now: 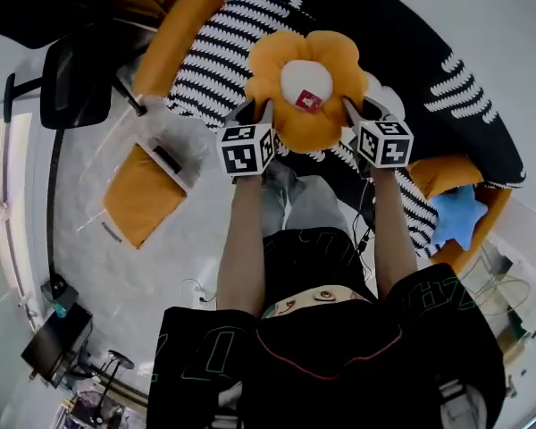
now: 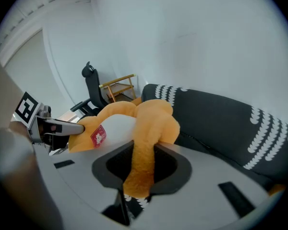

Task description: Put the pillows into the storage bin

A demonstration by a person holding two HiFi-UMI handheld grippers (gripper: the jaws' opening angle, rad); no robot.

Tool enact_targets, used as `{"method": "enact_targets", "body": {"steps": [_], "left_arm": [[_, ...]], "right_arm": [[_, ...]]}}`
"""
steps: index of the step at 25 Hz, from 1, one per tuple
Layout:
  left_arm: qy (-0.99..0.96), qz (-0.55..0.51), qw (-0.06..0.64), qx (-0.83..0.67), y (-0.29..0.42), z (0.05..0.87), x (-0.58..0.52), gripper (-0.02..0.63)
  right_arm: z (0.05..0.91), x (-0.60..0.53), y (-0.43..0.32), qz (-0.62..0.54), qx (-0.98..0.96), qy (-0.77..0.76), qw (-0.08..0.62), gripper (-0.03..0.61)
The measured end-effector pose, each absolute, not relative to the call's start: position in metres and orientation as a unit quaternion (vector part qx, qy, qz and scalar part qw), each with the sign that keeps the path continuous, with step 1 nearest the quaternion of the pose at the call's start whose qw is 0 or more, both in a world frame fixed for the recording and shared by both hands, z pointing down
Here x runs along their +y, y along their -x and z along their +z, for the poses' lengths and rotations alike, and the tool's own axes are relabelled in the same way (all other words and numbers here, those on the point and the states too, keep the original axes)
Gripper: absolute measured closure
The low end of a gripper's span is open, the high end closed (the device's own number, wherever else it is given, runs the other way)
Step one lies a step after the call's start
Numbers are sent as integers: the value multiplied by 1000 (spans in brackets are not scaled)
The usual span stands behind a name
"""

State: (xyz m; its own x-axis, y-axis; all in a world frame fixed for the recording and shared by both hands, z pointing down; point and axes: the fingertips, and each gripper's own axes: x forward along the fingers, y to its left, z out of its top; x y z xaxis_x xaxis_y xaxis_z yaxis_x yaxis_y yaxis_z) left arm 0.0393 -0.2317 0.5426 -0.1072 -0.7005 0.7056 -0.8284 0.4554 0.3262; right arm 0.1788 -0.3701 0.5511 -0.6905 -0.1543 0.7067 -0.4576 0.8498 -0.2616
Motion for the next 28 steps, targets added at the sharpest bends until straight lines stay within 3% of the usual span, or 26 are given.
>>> {"method": "enact_targets", "body": {"steps": [15,28], "left_arm": [[-347,-25,389,-853,70,503,36,525],[-152,-120,364,-911,93,489,254,522]], "right_arm": [[506,-153,7,119,-925,40,360,489],[484,55,120,23,-894,252,371,488]]}}
